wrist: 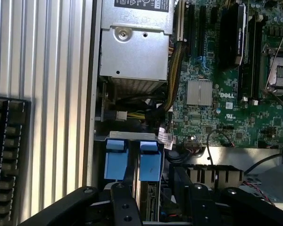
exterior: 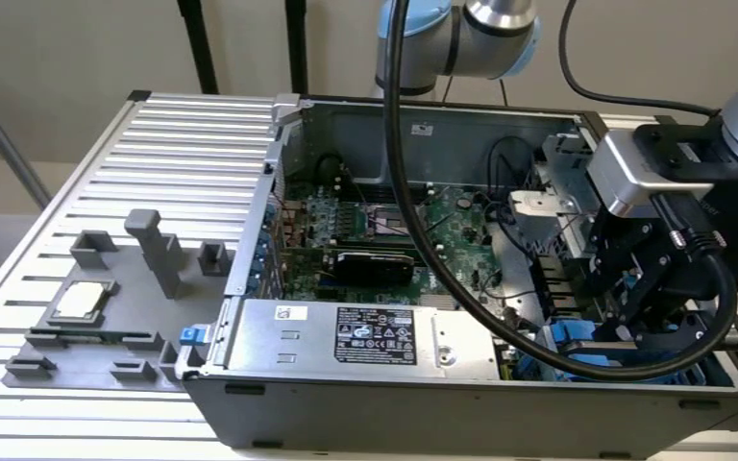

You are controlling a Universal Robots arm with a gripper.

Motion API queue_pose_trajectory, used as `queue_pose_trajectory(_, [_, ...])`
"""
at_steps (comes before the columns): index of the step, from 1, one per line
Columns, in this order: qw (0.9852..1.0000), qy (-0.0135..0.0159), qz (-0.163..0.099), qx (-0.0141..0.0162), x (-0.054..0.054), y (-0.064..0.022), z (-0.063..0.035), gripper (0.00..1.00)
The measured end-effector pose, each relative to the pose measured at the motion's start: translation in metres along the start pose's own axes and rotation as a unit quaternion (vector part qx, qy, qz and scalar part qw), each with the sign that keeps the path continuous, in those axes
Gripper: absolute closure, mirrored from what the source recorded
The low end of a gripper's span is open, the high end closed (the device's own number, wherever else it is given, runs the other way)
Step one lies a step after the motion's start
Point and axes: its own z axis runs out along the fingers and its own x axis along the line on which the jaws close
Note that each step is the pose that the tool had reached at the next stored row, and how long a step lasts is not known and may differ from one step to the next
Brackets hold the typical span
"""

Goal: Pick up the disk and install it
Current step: 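Insert the first disk wire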

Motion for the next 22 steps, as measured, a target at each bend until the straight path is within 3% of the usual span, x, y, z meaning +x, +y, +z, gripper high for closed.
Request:
queue_pose_trajectory(11, [1.0, 0.0, 0.0, 0.0, 0.0, 0.0, 0.0, 0.0])
queue_pose_trajectory(12, [1.0, 0.0, 0.0, 0.0, 0.0, 0.0, 0.0, 1.0])
queue_pose_trajectory(15, [1.0, 0.0001, 0.0, 0.0, 0.0, 0.0002, -0.0031, 1.0])
queue_pose_trajectory(22, [1.0, -0.0006, 0.0, 0.0, -0.003, -0.0019, -0.0336, 1.0])
